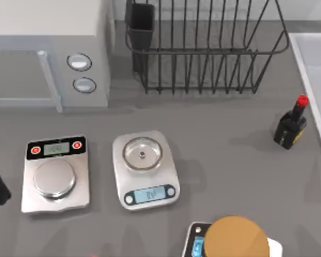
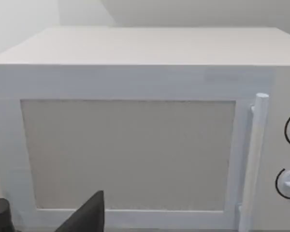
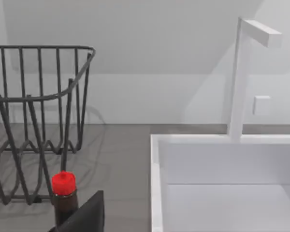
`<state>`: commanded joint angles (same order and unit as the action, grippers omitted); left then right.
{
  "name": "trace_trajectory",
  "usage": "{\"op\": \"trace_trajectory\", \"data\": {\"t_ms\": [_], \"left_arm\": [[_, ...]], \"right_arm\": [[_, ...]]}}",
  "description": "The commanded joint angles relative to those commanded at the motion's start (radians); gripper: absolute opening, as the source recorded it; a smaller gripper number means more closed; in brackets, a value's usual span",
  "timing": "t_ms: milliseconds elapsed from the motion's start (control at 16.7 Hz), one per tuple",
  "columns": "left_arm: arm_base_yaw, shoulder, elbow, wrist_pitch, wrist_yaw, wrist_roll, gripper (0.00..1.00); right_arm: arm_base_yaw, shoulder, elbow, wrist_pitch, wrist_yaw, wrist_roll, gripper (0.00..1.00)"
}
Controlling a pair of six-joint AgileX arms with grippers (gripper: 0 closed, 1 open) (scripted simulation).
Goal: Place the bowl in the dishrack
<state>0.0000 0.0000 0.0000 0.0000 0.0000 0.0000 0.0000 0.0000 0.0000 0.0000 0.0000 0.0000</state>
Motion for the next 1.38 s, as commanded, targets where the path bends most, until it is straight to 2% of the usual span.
{"op": "trace_trajectory", "data": {"t_ms": [240,480,1080,1380], "left_arm": [[0.000,0.000,0.000,0.000,0.000,0.000,1.00],[0.000,0.000,0.000,0.000,0.000,0.000,1.00],[0.000,0.000,0.000,0.000,0.000,0.000,1.00],[0.000,0.000,0.000,0.000,0.000,0.000,1.00]], "right_arm": [[-0.018,0.032,0.032,-0.031,-0.001,-0.018,1.00],[-0.112,0.224,0.207,-0.189,-0.002,-0.111,1.00],[-0.482,1.168,0.881,-0.828,0.006,-0.478,1.00],[-0.634,1.518,1.164,-1.079,0.005,-0.625,1.00]]}}
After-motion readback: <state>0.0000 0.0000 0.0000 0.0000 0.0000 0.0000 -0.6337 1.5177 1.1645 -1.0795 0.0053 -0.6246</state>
